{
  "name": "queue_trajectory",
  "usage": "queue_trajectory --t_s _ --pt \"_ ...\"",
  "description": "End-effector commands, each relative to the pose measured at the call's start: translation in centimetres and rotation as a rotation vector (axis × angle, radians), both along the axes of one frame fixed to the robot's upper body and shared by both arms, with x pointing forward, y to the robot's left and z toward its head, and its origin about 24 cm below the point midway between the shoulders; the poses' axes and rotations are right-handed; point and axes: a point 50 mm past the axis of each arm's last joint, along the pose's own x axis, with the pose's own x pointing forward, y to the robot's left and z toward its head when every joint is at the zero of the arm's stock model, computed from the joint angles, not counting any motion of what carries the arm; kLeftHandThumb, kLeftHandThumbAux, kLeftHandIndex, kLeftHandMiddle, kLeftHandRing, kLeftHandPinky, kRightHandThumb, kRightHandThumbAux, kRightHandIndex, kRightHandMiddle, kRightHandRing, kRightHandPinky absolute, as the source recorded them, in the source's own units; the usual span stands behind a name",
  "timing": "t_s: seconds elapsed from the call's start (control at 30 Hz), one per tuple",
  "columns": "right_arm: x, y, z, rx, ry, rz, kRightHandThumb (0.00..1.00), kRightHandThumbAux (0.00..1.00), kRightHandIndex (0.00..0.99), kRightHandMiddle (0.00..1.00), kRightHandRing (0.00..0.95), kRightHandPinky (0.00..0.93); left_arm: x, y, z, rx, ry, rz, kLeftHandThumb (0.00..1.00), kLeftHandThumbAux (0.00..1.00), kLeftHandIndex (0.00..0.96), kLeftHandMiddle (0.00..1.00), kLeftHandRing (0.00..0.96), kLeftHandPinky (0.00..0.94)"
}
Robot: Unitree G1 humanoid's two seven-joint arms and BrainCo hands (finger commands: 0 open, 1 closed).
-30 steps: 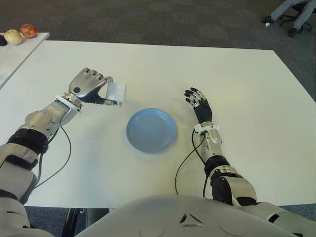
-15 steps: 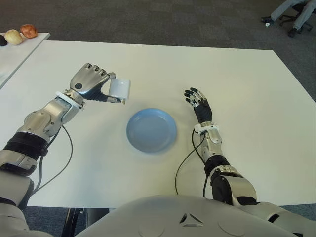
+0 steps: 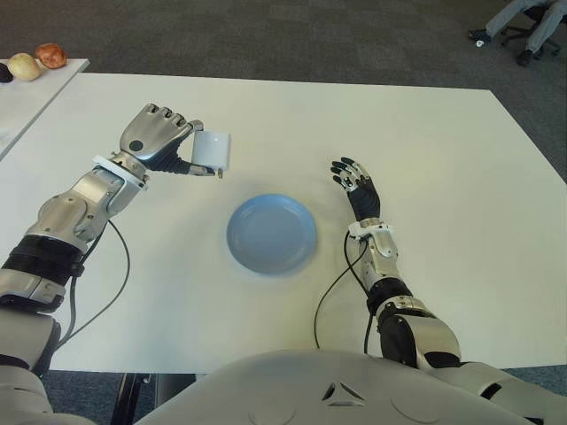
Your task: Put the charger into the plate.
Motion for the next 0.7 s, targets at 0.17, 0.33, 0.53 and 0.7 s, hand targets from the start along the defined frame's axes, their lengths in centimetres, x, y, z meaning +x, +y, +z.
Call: queue_trajectory --t_s 0.17,0.33,0.53,0.7 --pt "-2.8 0.3 -3.5 0.032 0.182 -0.01 0.0 0.59 0.209 0.284 0.227 0.194 0.0 -1.0 -1.1 -0.04 0.057 -0.022 0.747 0.695 0.444 0.862 0.859 0.842" --pt "-2.8 0.3 -3.5 0.032 0.183 -0.011 0.0 0.594 0.21 0.286 0.229 0.195 0.1 -2.2 -2.0 -0.053 0.093 -0.063 0.747 0.695 0.444 0.862 0.858 0.844" --pt "-2.8 0.4 -3.5 0.034 0.18 -0.01 0.0 0.597 0.209 0.285 0.227 0.192 0.1 -3.7 -3.2 -0.082 0.145 -0.11 0.747 0.695 0.444 0.855 0.851 0.833" --pt "-2.8 0.6 -3.5 0.032 0.177 -0.011 0.0 0.597 0.211 0.289 0.231 0.197 -0.1 -4.7 -3.7 -0.084 0.172 -0.155 0.747 0.695 0.444 0.852 0.847 0.839"
